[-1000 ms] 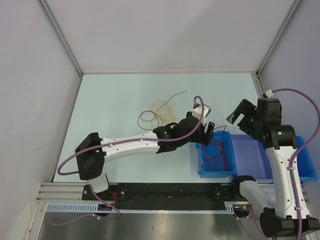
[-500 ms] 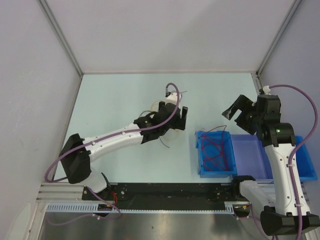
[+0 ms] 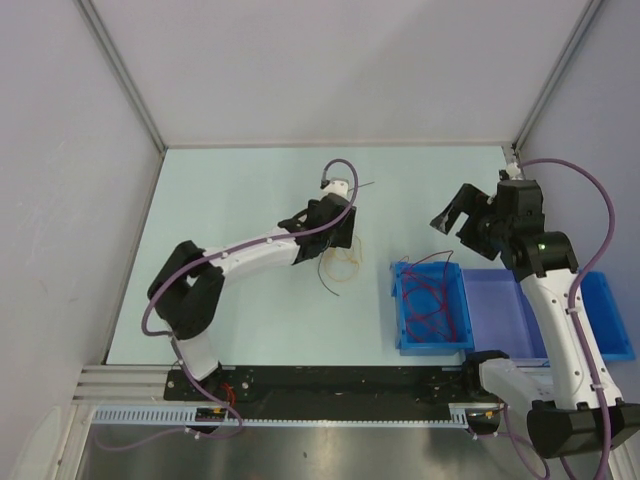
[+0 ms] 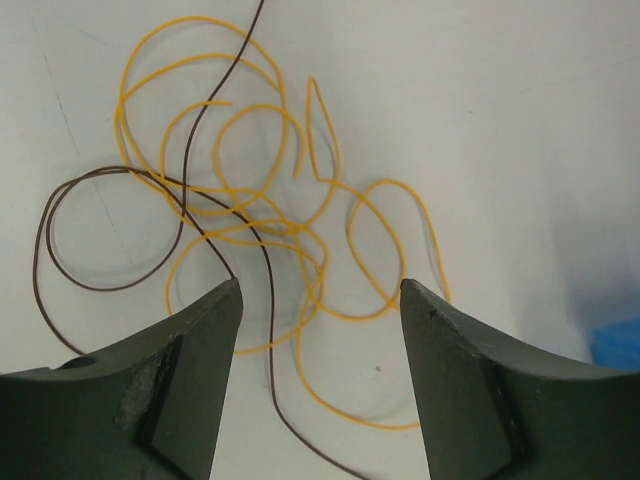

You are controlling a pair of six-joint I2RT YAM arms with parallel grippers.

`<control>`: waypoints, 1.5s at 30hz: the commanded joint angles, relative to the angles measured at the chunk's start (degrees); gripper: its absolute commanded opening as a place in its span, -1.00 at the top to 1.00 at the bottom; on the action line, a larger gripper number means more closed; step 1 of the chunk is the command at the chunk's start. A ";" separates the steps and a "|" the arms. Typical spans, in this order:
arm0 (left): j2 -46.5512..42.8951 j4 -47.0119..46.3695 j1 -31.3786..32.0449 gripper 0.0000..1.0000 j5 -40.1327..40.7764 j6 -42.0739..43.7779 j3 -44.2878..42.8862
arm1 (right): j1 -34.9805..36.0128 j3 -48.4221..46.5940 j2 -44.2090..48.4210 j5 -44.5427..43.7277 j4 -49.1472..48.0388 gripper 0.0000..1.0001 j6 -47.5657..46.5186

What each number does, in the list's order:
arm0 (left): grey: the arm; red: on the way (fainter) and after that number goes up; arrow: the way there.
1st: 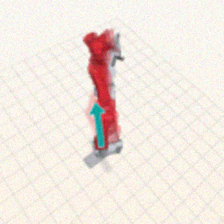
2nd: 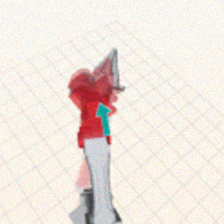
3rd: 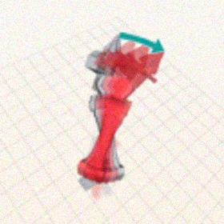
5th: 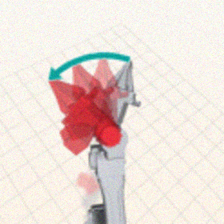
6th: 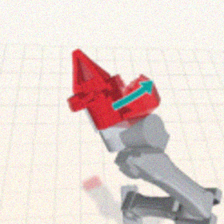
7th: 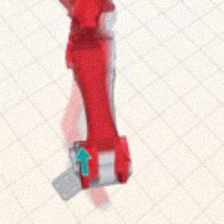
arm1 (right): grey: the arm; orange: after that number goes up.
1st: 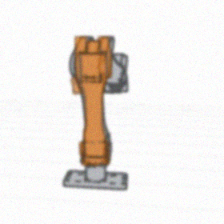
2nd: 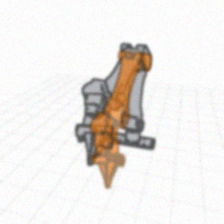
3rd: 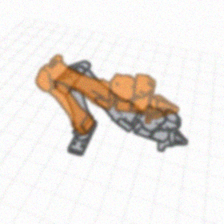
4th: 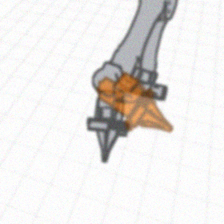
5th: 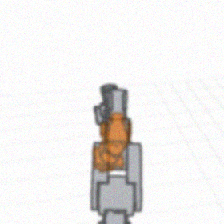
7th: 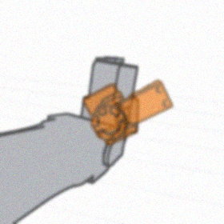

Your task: Untangle the cables

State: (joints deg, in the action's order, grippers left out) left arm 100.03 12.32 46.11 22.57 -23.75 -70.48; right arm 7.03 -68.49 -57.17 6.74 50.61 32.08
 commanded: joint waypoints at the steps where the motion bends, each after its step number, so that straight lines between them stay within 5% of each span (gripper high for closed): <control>1: 4.63 -4.14 -2.68 -0.39 -2.79 3.18 -4.92 | 0.36 -1.82 -0.75 -0.33 -2.36 -0.93 -1.14; 10: 15.63 -3.88 -5.67 -0.16 -5.51 3.18 -14.51 | 0.36 -1.82 -2.51 -0.33 -2.62 -0.93 -2.46; 11: 16.07 -4.40 -5.76 -0.03 -5.86 3.09 -14.69 | 0.36 -1.82 -2.51 -0.50 -2.45 -0.93 -2.63; 14: 17.57 -3.80 -5.77 0.94 -5.78 3.36 -16.53 | 0.36 -1.91 -2.69 -0.68 -2.36 -0.92 -2.98; 15: 17.31 -3.36 -5.77 1.00 -5.61 3.36 -17.06 | 0.36 -1.82 -2.51 -0.50 -2.27 -0.93 -2.81; 19: 11.19 -0.20 -5.77 0.99 -7.00 4.06 -19.69 | 0.36 -1.91 -1.20 0.37 -2.44 -0.91 -2.46; 23: 1.33 5.51 -5.77 0.99 -17.69 7.21 -23.56 | 0.36 -2.00 1.53 3.61 -3.84 -0.93 -3.07; 34: -18.11 8.36 -6.47 0.95 -45.22 8.02 -32.71 | 0.27 -2.09 11.19 32.27 -16.93 -0.93 -1.50; 45: -26.46 0.08 -6.47 0.95 -45.52 2.75 -23.13 | 0.62 -1.83 18.76 33.77 -20.47 -0.65 0.54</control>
State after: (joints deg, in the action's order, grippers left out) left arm 73.34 14.70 39.99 -22.81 -17.80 -95.64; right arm 7.18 -69.43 -38.15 38.44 32.32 31.99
